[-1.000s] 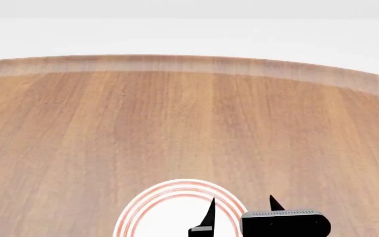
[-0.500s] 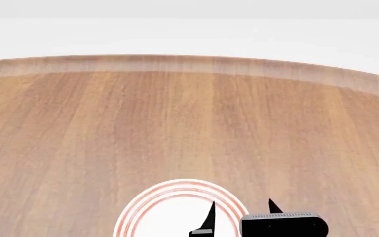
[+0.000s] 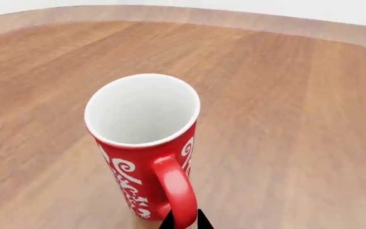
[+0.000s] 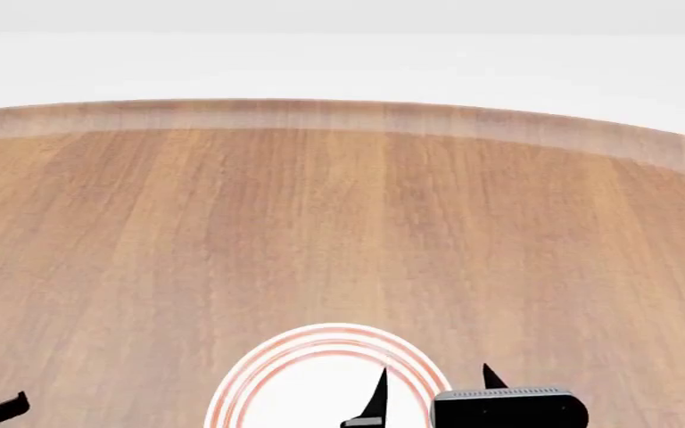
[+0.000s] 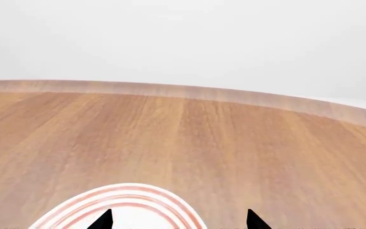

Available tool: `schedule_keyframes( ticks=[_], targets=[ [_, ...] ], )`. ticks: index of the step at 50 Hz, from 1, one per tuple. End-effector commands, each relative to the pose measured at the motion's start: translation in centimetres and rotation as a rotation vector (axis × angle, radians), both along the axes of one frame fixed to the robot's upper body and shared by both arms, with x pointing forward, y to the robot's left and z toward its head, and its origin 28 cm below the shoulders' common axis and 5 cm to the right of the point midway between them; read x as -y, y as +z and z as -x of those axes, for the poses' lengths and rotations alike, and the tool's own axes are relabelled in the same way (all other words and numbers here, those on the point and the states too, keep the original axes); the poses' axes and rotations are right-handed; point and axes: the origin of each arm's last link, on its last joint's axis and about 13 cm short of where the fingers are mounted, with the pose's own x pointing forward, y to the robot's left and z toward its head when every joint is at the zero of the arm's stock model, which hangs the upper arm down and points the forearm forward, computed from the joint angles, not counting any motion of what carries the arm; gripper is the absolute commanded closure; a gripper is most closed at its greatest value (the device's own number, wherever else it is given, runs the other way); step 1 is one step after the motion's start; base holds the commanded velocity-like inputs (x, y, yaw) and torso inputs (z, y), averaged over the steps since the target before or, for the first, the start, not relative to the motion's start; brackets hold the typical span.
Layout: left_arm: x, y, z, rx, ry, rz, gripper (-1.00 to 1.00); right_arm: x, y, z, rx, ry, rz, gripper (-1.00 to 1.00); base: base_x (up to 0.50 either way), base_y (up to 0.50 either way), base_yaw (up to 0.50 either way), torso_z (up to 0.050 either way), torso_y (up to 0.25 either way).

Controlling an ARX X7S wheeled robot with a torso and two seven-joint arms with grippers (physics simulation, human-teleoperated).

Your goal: Pick up the red mug and put it on the plate

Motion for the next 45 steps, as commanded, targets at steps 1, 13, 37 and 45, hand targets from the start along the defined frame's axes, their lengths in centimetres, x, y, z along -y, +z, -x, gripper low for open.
schedule_keyframes(
  ticks=[1, 13, 37, 45],
  targets=[
    [3.5, 2.0, -0.8, 0.032, -0.200, -0.010, 1.00, 0.1, 0.0, -0.1, 0.004, -0.002, -0.021, -1.00, 0.00, 0.00, 0.00, 0.000, 0.000],
    [7.5, 4.0, -0.9, 0.057, -0.417, -0.024, 1.00, 0.1, 0.0, -0.2, 0.004, -0.002, -0.023, -1.00, 0.00, 0.00, 0.00, 0.000, 0.000],
    [12.2, 5.1, -0.7, 0.056, -0.684, -0.054, 1.00, 0.1, 0.2, 0.0, 0.009, -0.001, -0.027, -1.00, 0.00, 0.00, 0.00, 0.000, 0.000],
    [13.9, 5.2, 0.0, 0.057, -0.781, -0.052, 1.00, 0.1, 0.1, -0.3, 0.004, -0.004, -0.029, -1.00, 0.00, 0.00, 0.00, 0.000, 0.000]
  ],
)
